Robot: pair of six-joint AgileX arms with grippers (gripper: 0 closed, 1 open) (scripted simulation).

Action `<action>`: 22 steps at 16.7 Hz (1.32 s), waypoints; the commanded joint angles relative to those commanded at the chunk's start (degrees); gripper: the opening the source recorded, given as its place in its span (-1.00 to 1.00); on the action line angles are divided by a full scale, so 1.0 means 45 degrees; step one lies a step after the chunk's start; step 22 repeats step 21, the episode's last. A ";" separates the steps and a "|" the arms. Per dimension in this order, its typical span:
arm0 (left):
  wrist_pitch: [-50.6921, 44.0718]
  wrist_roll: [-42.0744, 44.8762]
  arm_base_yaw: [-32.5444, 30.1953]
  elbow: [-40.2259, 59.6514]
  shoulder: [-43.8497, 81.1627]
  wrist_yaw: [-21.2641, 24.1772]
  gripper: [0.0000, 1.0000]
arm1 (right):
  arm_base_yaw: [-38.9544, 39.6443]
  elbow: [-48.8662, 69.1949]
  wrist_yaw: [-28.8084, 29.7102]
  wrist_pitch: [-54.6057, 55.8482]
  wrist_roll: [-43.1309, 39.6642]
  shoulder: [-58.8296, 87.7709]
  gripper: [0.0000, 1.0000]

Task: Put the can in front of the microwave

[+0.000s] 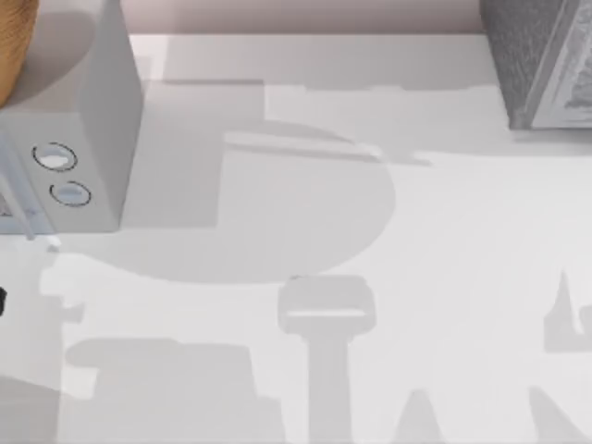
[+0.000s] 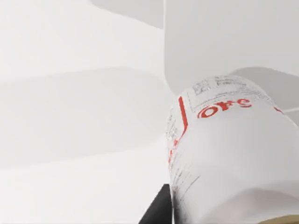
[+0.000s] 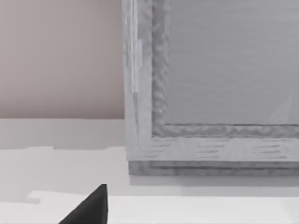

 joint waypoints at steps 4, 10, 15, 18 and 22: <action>0.0000 0.0000 0.0000 0.0000 0.0000 0.0000 0.96 | 0.0000 0.0000 0.0000 0.0000 0.0000 0.0000 1.00; 0.0000 0.0000 0.0000 0.0000 0.0000 0.0000 1.00 | 0.0000 0.0000 0.0000 0.0000 0.0000 0.0000 1.00; -0.0229 -0.0003 -0.0009 0.0225 -0.0042 0.0000 1.00 | 0.0000 0.0000 0.0000 0.0000 0.0000 0.0000 1.00; -0.1381 -0.0017 -0.0020 0.1116 -0.0180 0.0000 1.00 | 0.0000 0.0000 0.0000 0.0000 0.0000 0.0000 1.00; -0.2108 -0.0035 -0.0035 0.1767 -0.0345 0.0001 1.00 | 0.0000 0.0000 0.0000 0.0000 0.0000 0.0000 1.00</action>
